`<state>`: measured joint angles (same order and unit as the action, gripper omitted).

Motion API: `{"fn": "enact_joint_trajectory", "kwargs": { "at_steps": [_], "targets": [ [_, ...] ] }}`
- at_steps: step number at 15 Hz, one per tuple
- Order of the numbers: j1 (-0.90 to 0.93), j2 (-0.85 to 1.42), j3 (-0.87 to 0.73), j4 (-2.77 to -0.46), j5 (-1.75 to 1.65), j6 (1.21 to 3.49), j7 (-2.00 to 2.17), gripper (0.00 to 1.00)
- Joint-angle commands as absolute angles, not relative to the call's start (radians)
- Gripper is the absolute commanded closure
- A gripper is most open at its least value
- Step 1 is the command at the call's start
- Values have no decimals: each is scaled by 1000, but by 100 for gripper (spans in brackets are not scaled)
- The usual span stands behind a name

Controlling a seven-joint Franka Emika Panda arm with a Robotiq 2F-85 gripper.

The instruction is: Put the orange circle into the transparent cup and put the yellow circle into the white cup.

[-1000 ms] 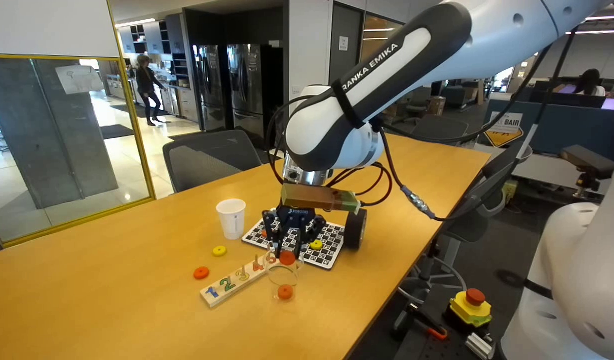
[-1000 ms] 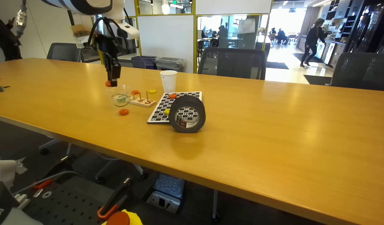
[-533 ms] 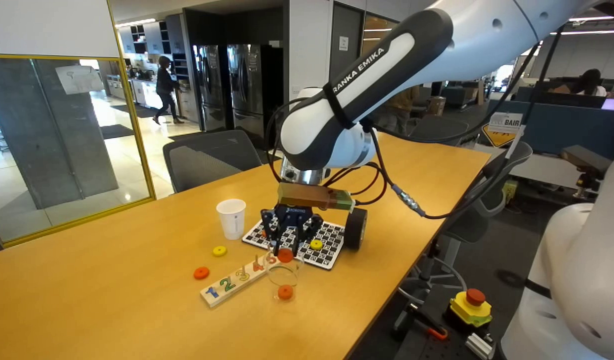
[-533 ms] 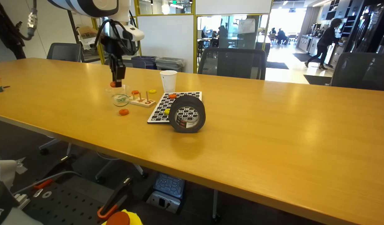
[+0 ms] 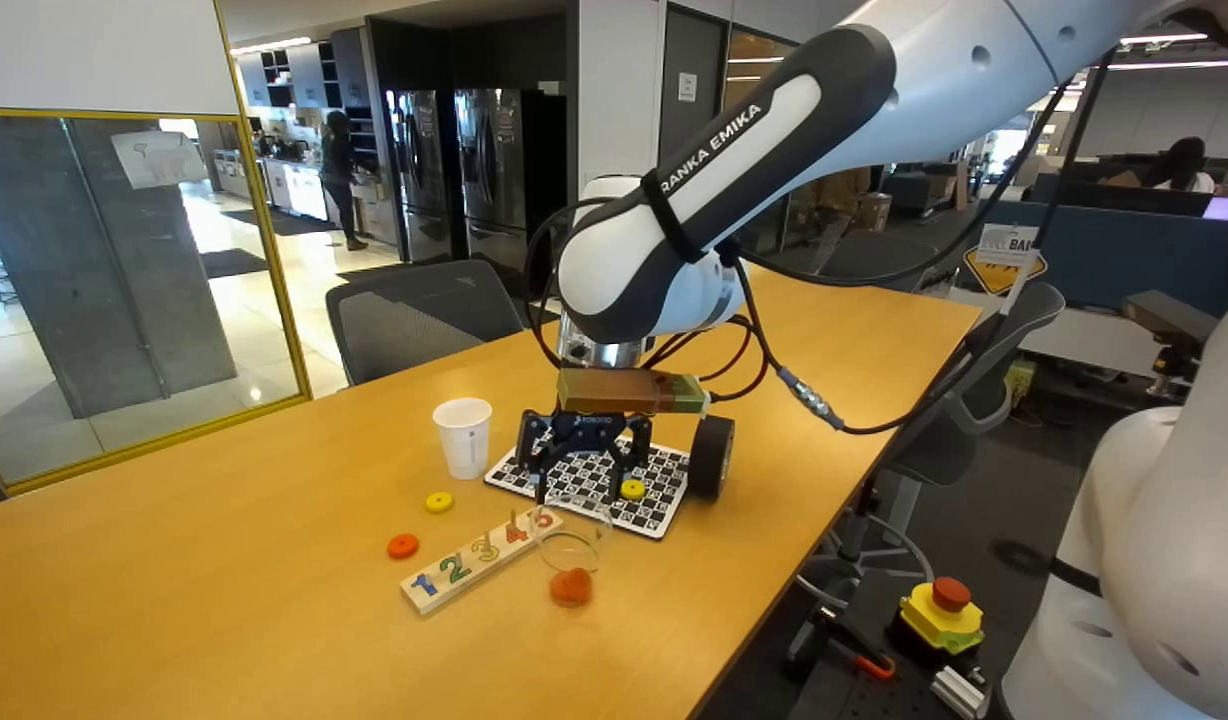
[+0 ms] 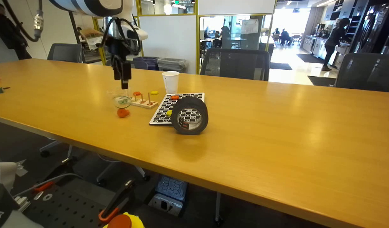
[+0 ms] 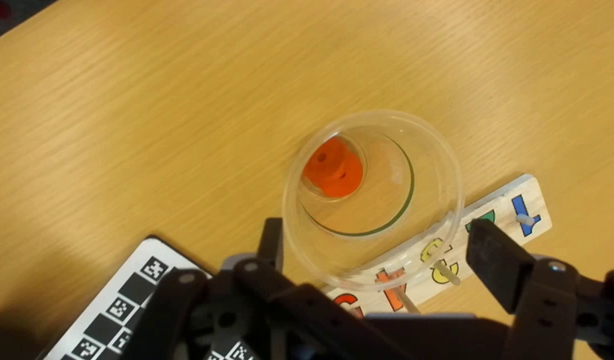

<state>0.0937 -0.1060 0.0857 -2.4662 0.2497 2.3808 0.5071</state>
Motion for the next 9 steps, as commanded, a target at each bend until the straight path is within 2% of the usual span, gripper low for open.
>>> {"fn": "enact_joint_trajectory", "kwargs": {
  "at_steps": [1, 9],
  "targets": [
    [67, -121, 92, -2407, 118, 2331, 513, 0],
    [29, 73, 57, -2166, -49, 2337, 414, 0]
  ]
}}
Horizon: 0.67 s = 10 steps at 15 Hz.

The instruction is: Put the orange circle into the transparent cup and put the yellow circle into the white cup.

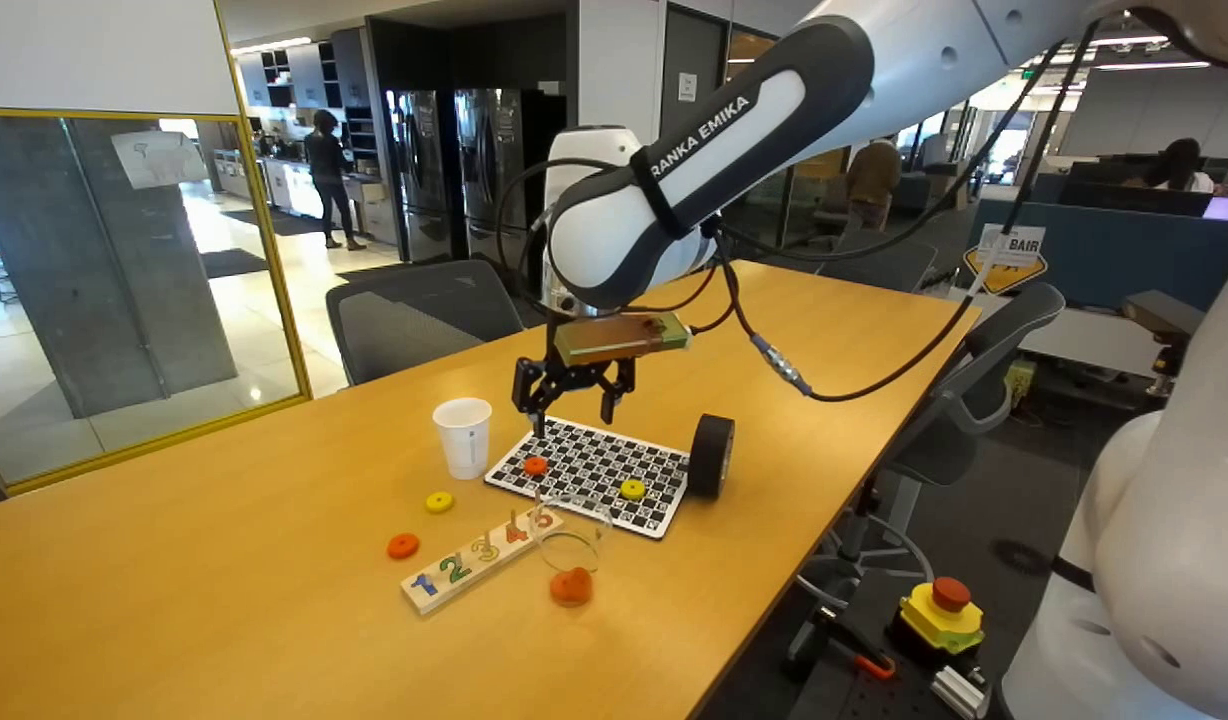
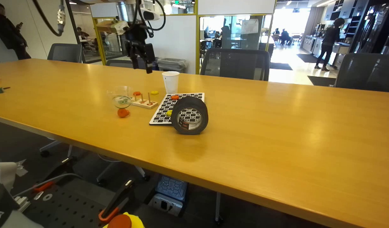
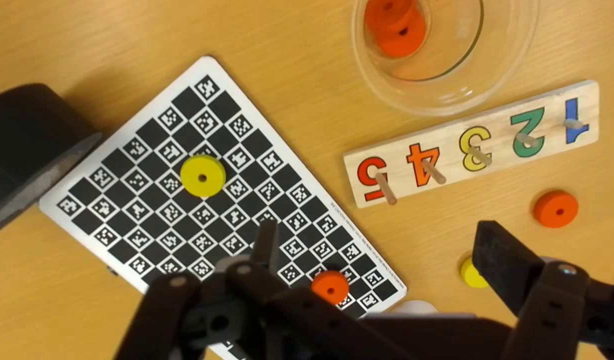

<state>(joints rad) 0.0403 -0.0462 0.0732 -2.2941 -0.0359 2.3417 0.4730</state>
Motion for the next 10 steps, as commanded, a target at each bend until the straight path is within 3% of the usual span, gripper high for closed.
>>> {"fn": "enact_joint_trajectory", "kwargs": {
  "at_steps": [1, 10],
  "targets": [
    [28, 110, 50, -2133, -45, 2341, 400, 0],
    [29, 445, -8, -1847, -14, 2313, 305, 0]
  ]
}}
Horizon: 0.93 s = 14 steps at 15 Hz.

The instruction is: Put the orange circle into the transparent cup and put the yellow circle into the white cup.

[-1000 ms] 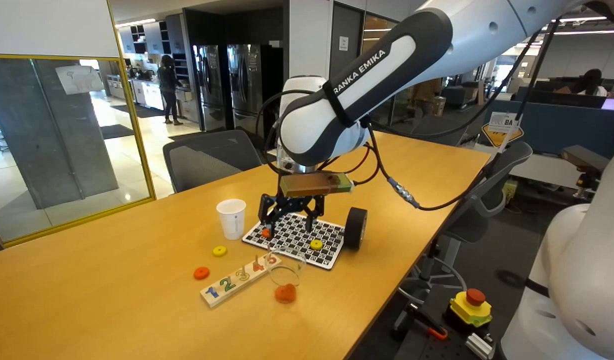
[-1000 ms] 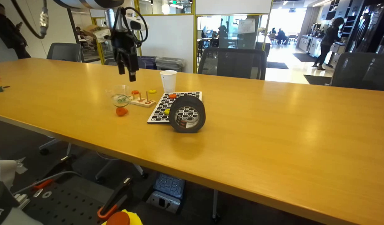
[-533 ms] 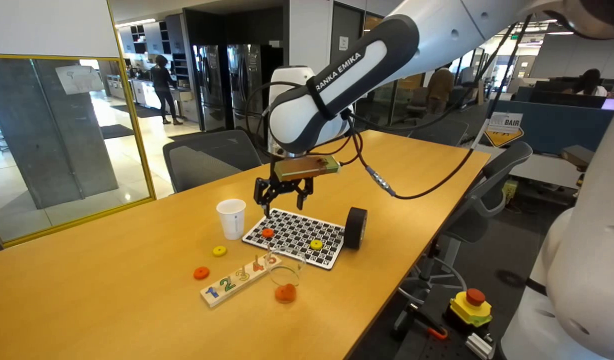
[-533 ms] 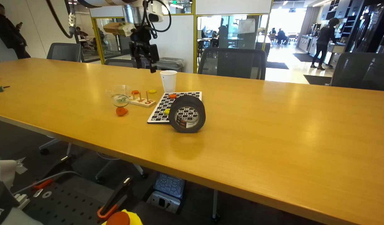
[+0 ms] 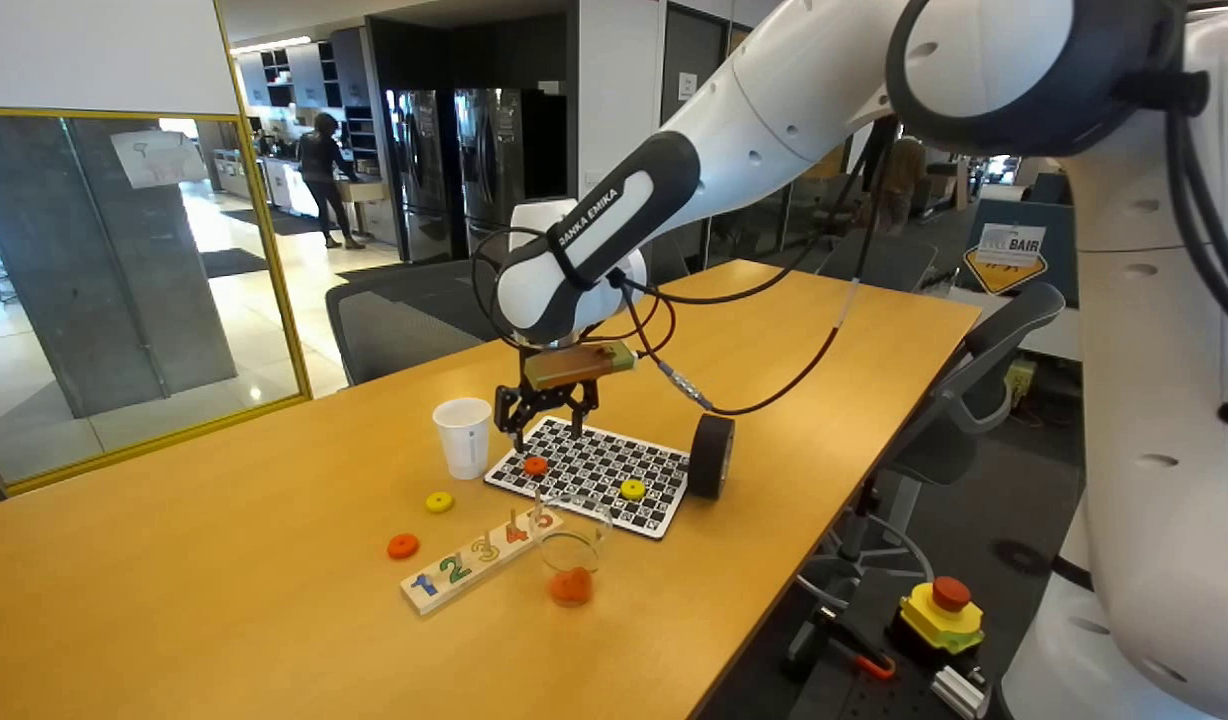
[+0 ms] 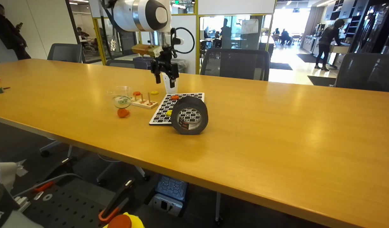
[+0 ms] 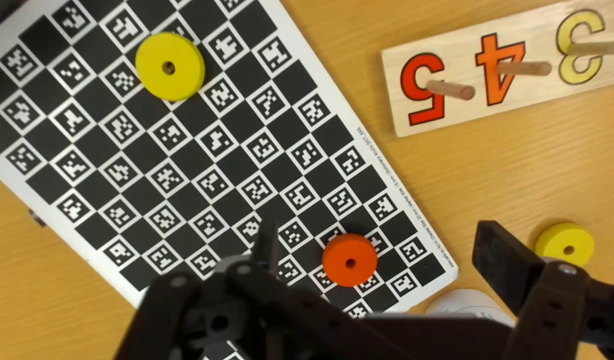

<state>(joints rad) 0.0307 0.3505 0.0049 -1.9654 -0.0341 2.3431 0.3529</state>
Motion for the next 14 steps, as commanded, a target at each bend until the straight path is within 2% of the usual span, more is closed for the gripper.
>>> {"fn": "enact_joint_trajectory", "kwargs": {
  "at_steps": [1, 14],
  "targets": [
    [31, 471, -14, -1825, -16, 2312, 300, 0],
    [23, 582, -26, -1736, 3, 2320, 265, 0]
  ]
}}
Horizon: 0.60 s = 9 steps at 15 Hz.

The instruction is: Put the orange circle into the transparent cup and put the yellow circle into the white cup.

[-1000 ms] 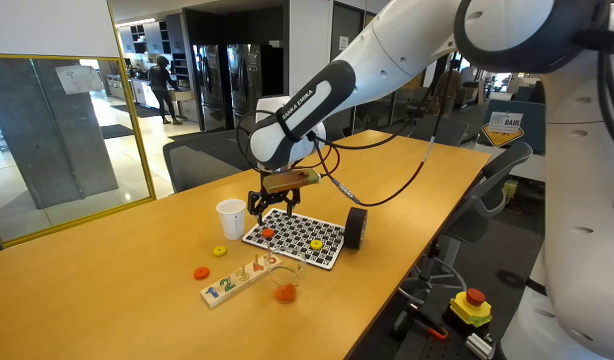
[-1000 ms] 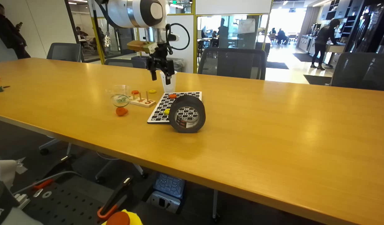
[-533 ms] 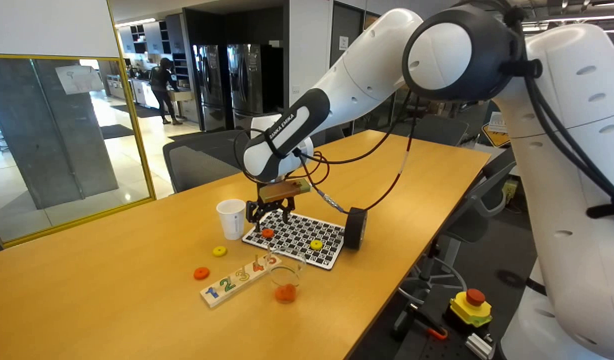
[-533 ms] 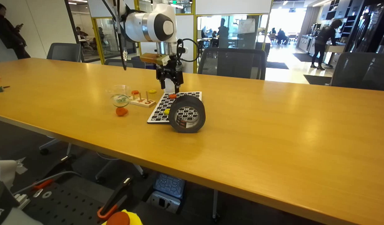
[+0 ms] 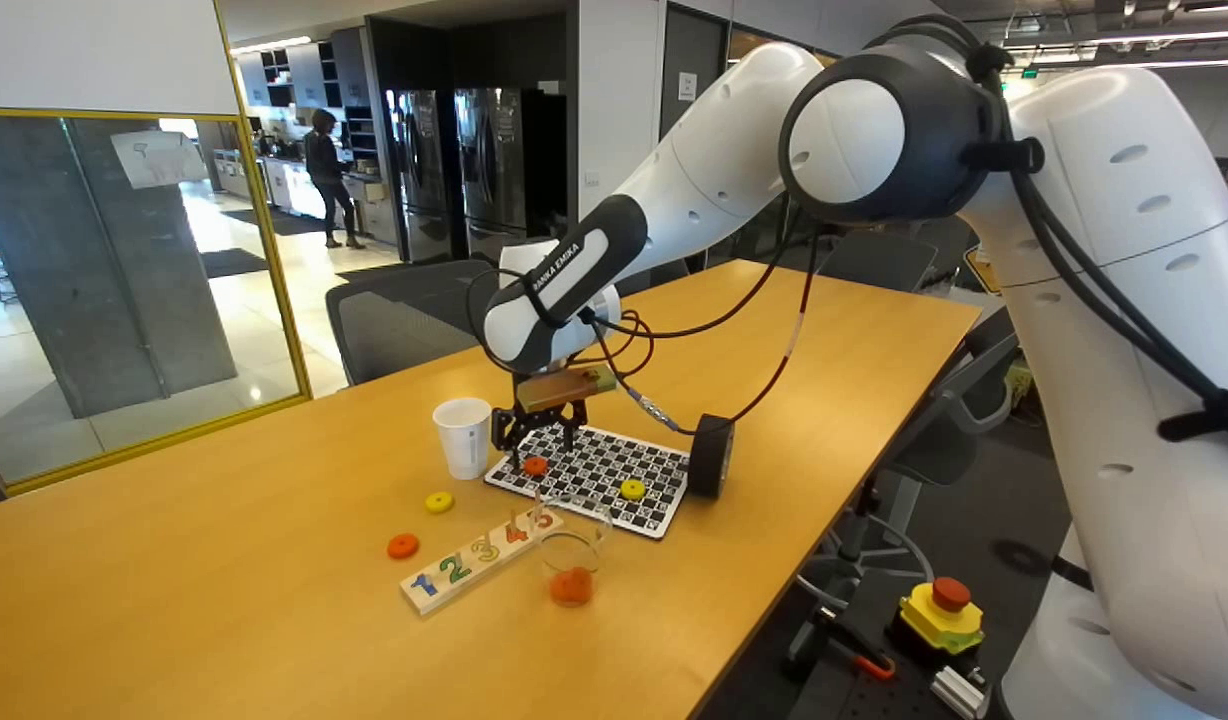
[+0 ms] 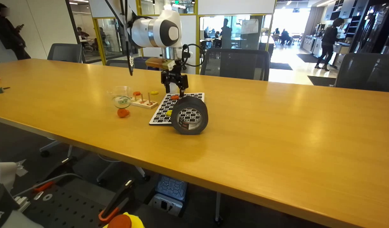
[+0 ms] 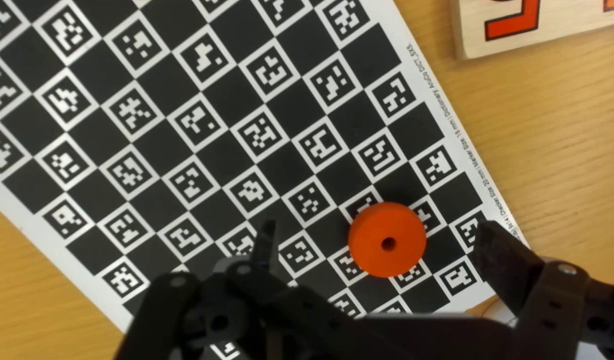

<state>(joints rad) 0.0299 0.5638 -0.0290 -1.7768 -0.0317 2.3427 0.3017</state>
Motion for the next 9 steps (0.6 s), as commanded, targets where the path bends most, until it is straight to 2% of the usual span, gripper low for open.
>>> {"fn": "enact_joint_trajectory", "kwargs": {
  "at_steps": [1, 9],
  "targets": [
    [21, 583, -25, -1738, 9, 2323, 260, 0],
    [21, 591, -28, -1734, 21, 2321, 256, 0]
  ]
}}
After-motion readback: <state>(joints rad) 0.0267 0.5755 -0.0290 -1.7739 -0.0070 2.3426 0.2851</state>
